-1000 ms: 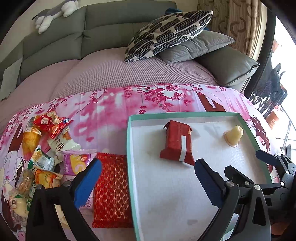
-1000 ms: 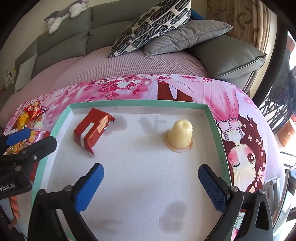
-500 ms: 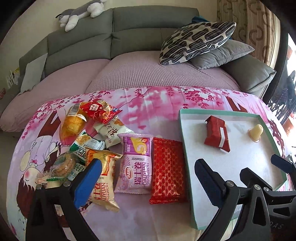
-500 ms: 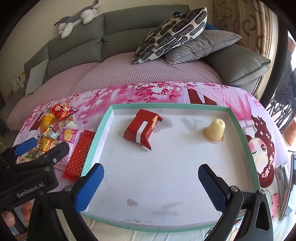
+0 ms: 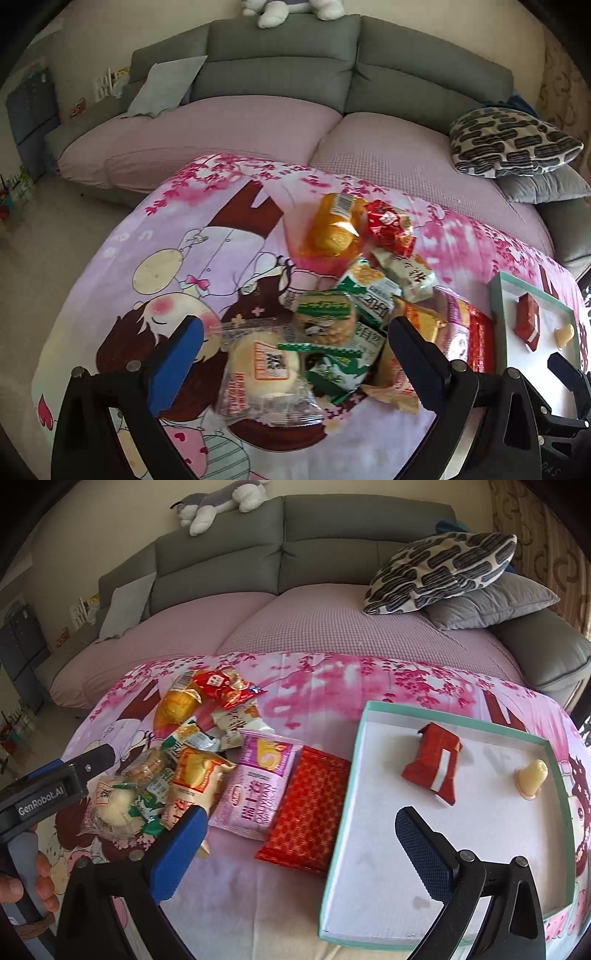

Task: Organize snacks
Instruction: 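Move both grippers back toward the snack pile, then grasp the clear-bagged bread roll with the left gripper while the right gripper grasps the yellow roll pack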

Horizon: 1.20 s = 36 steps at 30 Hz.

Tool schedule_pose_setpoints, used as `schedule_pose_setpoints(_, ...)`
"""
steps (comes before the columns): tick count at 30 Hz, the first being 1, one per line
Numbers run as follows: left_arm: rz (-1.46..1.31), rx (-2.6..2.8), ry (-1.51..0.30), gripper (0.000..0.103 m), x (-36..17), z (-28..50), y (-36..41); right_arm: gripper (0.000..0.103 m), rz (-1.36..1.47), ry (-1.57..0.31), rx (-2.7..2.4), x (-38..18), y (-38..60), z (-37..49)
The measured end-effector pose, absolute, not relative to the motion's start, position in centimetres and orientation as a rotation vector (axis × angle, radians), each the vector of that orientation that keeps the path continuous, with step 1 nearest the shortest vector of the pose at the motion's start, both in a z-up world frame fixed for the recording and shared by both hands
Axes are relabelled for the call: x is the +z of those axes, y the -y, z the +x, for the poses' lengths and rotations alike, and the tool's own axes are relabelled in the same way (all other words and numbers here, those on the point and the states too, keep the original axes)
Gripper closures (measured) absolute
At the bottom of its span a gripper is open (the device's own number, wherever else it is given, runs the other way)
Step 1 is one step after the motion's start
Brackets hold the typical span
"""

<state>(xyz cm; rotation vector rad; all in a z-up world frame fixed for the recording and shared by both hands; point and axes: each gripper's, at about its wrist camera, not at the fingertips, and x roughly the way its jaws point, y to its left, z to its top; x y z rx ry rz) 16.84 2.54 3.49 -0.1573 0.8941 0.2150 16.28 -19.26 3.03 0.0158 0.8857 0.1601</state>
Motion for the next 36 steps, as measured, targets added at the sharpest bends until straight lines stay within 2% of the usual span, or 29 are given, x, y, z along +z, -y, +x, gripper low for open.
schedule_pose_setpoints(8, -0.263, 0.209, -0.942, 0.003, 1.0, 17.1, -5.5, 0.022, -0.036, -0.913, 0.26, 2.1, 13.0, 17.6)
schedule_pose_setpoints(13, -0.277, 0.193, -0.964, 0.004, 0.0, 17.5, -5.6, 0.03, -0.033, -0.941, 0.29, 0.8, 11.1, 18.4)
schedule_pose_setpoints(16, -0.289, 0.197, -0.987, 0.015, -0.7, 17.7, -5.8, 0.037, -0.036, -0.958, 0.293, -0.1, 10.4, 18.9)
schedule_pose_setpoints(18, -0.292, 0.199, -1.006, 0.017, -1.3, 17.8, -5.9, 0.04, -0.04, -0.975, 0.297, -0.7, 10.0, 19.2)
schedule_pose_setpoints(26, -0.301, 0.192, -1.062, 0.039, -3.2, 18.0, -6.0, 0.058, -0.031, -1.007, 0.291, -2.4, 9.6, 19.2)
schedule_pose_setpoints(31, -0.297, 0.188, -1.057, 0.046, -3.1, 17.9, -5.9, 0.064, -0.001, -0.996, 0.298, -2.3, 10.1, 19.0)
schedule_pose_setpoints(36, -0.307, 0.207, -1.045, 0.047, -2.7, 17.7, -6.3, 0.067, 0.033, -0.978, 0.31, -1.8, 10.7, 18.6)
